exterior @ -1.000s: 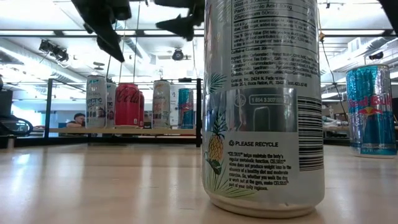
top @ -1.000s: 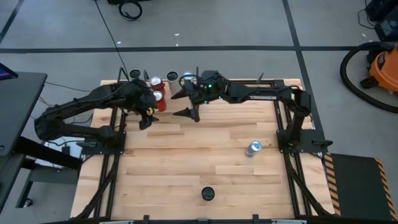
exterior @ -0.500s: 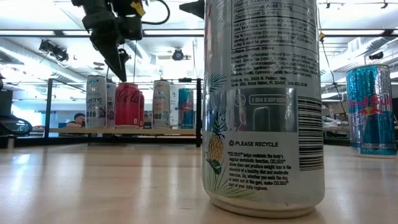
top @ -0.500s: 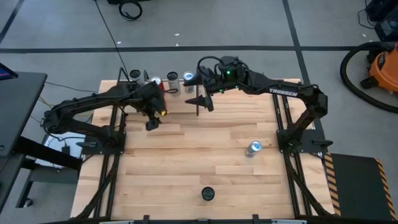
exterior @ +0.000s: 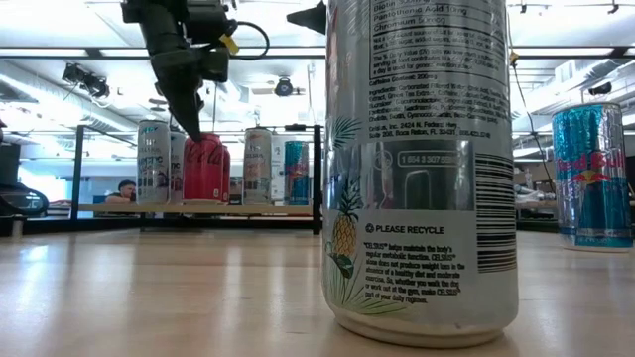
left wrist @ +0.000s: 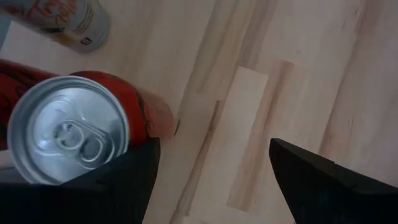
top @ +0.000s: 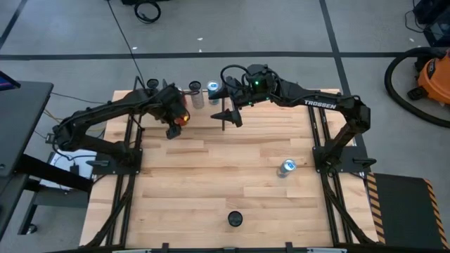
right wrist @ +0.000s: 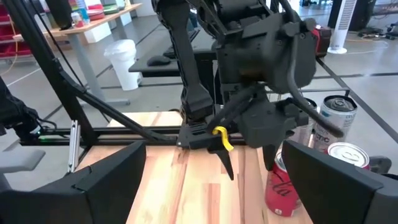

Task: Place canned beverage on shelf
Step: Adjust the red soda can on the shelf

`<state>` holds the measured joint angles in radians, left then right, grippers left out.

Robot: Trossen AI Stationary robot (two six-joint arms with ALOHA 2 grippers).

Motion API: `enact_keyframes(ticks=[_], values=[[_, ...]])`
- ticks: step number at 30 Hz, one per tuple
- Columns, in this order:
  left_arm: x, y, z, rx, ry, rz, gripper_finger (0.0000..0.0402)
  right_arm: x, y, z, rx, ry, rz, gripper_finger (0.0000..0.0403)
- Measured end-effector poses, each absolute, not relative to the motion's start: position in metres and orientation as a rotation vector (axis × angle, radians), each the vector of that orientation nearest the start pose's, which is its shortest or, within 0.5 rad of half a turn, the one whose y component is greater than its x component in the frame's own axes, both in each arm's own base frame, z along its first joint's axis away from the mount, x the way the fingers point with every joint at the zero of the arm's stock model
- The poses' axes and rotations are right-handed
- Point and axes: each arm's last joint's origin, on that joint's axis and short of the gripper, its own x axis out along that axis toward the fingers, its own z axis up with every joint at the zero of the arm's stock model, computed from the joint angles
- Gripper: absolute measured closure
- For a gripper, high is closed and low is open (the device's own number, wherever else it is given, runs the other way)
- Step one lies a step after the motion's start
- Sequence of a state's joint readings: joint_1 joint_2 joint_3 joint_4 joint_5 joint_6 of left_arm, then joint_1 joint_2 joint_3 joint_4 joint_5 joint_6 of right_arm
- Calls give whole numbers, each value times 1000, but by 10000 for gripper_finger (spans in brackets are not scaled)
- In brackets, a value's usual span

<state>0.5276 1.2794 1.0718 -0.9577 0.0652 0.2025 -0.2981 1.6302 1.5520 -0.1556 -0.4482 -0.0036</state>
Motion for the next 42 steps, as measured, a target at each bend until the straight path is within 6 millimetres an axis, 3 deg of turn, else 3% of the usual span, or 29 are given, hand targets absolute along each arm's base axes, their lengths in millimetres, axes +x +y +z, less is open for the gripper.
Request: enact_keyframes(ticks=[10,24,32,42], values=[[206,127,266,-196,1193,311,88,363,-98,386,81,217,149,18],[204,127,266,-182,1218,352,88,363,-98,384,88,233,149,18],[190,115,277,-191,1229,347,88,361,-95,375,125,327,155,18],[170,85,300,-189,1160,328,88,354,-70,371,118,451,179,18]])
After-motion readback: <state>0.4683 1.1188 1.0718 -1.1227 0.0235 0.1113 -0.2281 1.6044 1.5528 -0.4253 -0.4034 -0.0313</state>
